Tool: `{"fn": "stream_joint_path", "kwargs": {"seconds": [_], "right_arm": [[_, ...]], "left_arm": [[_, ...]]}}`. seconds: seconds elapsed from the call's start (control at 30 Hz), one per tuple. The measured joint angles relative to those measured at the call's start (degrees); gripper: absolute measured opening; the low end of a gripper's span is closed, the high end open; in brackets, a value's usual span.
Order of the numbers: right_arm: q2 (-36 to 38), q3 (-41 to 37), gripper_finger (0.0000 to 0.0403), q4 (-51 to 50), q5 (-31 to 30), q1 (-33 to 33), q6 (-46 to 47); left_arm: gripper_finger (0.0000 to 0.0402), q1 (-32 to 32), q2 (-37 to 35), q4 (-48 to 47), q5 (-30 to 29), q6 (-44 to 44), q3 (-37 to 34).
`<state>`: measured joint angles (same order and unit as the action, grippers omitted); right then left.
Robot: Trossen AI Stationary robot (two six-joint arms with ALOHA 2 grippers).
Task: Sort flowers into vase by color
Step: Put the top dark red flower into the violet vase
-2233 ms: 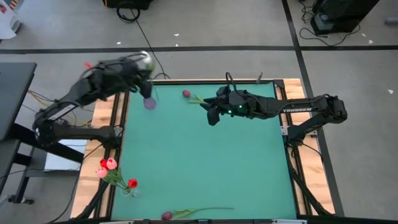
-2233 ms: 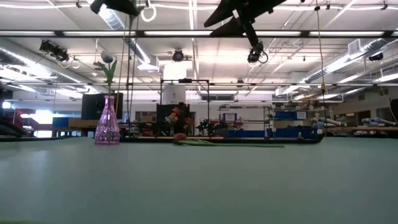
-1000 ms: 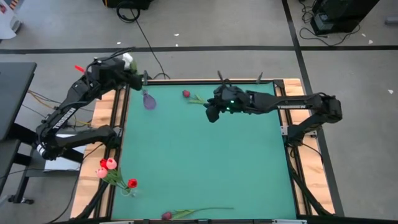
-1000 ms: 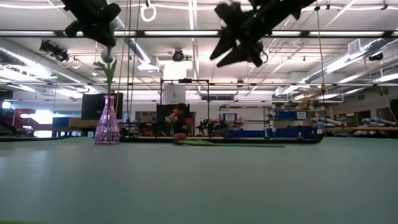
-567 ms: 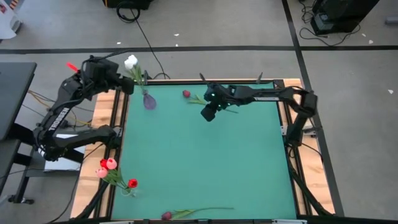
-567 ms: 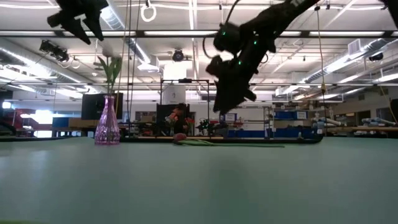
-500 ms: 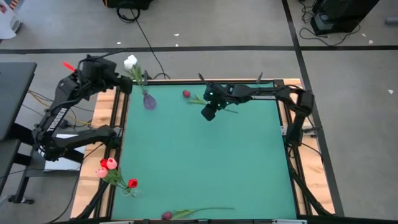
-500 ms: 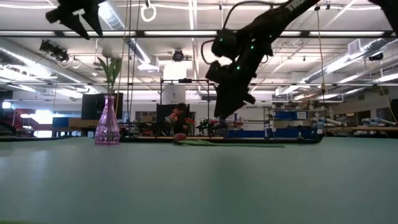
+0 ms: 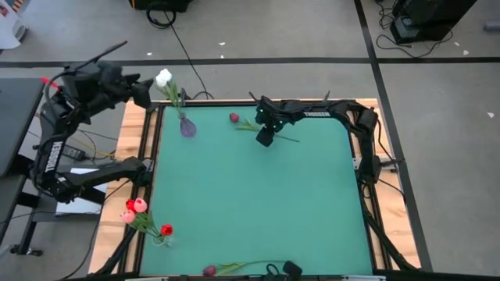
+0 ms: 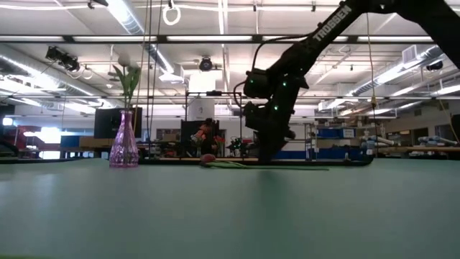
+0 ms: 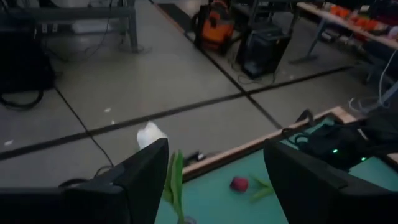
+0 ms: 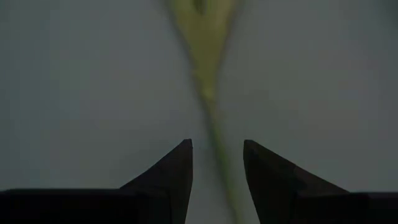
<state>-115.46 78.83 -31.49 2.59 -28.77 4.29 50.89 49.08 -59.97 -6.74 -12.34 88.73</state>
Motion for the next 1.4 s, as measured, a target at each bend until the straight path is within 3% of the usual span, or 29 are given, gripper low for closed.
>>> {"fn": "stream_joint_path", "kwargs": {"seconds": [0.13,0.3,0.6,0.7,0.9,1.07,1.3,1.4], "right_arm": [[-0.4,0.0,0.0151,-1.1,-0.9,-1.5,-1.0],[-0.7,0.0,0.0150,-3.7,2.6,-2.6,-3.4],[-0.5,-2.5,0.0146,-3.6,1.3,-2.4,-6.1],[-0.4,-3.1,0.0118,-3.5,1.0,-2.4,-5.9],[-0.4,-3.2,0.0013,-3.3,1.3,-2.4,-4.1],[-0.2,-3.4,0.0008,-2.1,3.0,-2.5,-0.7],[3.2,-3.6,0.0004,3.7,13.3,-1.3,5.5],[6.0,-3.6,0.0003,6.4,14.4,-0.2,5.7]], "left_arm": [[0.0270,0.0,0.3,0.9,0.0,0.0,0.1],[0.0270,0.0,1.8,0.6,4.2,0.0,0.1],[0.0270,0.0,4.7,0.6,7.6,1.0,0.1],[0.0270,0.0,5.3,0.6,8.4,2.5,0.1],[0.0270,0.0,5.7,1.7,10.0,3.1,0.1],[0.0270,0.0,5.7,2.9,12.1,2.5,0.1],[0.0270,0.0,5.8,3.6,13.5,-4.1,0.1],[0.0270,-0.1,6.0,3.6,13.7,-7.2,0.0]]}}
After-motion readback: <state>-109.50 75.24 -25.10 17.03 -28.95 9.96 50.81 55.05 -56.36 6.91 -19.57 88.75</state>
